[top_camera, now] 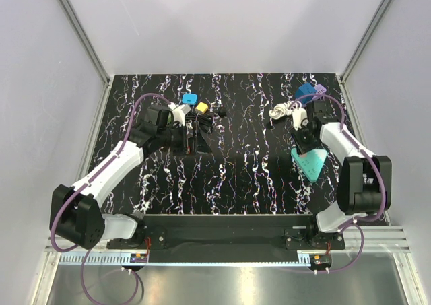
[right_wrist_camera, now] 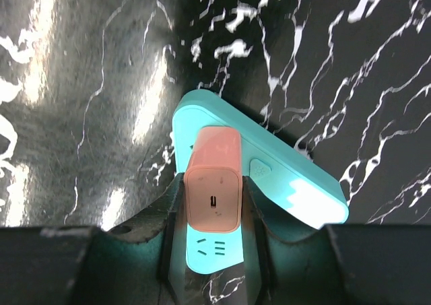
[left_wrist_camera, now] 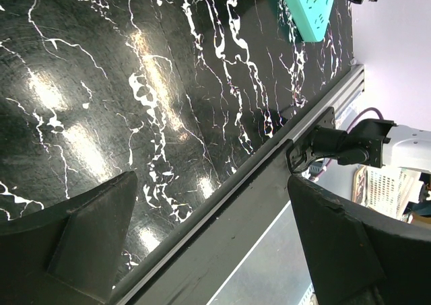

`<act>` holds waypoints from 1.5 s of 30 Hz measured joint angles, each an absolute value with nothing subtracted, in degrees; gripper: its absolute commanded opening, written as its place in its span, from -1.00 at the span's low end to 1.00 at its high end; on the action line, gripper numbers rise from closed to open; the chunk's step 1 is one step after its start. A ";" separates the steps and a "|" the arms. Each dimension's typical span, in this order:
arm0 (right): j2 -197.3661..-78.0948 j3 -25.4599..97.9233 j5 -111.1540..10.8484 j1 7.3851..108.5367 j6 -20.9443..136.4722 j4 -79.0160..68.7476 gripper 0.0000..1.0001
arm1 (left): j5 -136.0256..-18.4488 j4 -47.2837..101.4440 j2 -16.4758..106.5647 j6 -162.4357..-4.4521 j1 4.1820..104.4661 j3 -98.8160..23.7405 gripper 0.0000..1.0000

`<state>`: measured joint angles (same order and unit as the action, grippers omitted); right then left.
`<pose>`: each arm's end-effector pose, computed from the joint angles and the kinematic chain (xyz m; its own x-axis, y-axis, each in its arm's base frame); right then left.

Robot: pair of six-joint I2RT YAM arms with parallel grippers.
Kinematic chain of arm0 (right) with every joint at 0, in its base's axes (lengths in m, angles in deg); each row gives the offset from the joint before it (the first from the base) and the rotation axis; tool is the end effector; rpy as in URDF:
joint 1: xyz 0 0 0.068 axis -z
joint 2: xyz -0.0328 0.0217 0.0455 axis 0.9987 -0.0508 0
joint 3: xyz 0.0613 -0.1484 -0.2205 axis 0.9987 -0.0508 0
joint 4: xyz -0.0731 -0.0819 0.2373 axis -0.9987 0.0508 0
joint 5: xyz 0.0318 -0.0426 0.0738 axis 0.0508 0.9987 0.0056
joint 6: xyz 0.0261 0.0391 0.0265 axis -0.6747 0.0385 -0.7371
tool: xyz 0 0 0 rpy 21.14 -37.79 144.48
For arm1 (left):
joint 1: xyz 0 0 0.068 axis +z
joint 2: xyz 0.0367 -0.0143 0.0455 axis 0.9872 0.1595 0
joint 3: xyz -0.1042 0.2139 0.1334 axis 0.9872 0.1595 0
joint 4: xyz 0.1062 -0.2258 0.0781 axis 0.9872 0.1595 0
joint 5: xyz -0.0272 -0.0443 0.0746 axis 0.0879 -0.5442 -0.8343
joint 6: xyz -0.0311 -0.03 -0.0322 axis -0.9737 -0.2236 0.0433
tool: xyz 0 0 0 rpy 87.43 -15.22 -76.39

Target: Insert the plug

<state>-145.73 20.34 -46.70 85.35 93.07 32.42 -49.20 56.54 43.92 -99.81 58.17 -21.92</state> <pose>0.3004 0.0117 0.2085 -0.7838 -0.4998 -0.3687 -0.4916 0.8620 -0.1234 0.2435 -0.1243 0.2775 -0.9036 -0.0322 -0.4272 0.3087 0.6426 -0.7013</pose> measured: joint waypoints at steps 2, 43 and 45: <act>-147.24 21.68 -46.57 85.18 93.07 32.38 -1.00 | -49.20 56.54 43.92 -99.81 58.37 -21.92 0.98; -136.98 43.51 -34.89 67.73 77.75 38.94 0.99 | -60.00 61.83 40.97 -96.79 60.66 -22.93 0.98; -135.28 44.69 -36.16 64.50 71.45 37.67 0.99 | -62.95 63.69 39.07 -96.38 60.66 -24.37 0.98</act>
<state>-135.28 44.69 -36.16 64.50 71.45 37.67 -62.95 63.69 39.07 -96.38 60.66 -24.37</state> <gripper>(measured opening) 0.994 0.987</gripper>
